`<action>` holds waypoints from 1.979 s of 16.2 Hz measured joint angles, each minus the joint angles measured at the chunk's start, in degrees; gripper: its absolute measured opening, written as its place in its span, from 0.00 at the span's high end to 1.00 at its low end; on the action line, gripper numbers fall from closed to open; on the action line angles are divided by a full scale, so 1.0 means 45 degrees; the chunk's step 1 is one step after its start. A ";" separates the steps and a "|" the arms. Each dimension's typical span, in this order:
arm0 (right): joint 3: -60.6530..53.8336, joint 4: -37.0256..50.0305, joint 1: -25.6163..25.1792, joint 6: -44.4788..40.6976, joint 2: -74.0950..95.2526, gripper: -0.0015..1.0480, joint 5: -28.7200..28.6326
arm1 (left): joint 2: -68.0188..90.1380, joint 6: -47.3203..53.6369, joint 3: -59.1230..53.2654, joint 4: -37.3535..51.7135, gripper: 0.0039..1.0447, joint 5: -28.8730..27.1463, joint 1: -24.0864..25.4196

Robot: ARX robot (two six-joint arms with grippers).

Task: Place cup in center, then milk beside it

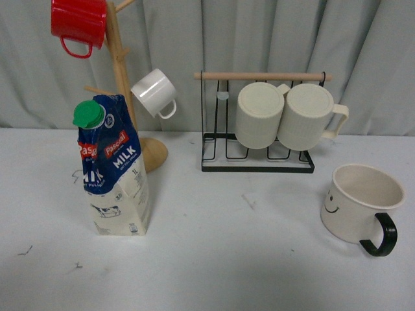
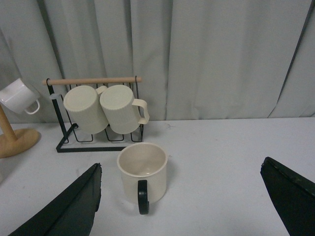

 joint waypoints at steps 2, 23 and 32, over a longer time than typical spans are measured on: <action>0.0000 0.0000 0.0000 0.0000 0.0000 0.06 0.0000 | 0.0000 0.0000 0.0000 0.0000 0.06 0.0000 0.0000; 0.0000 0.0000 0.0000 0.0000 0.0000 0.06 0.0000 | 0.0000 0.0000 0.0000 0.0000 0.06 0.0000 0.0000; 0.0000 0.0000 0.0000 0.0000 0.0000 0.06 0.0000 | 0.0000 0.0000 0.0000 0.0000 0.06 0.0000 0.0000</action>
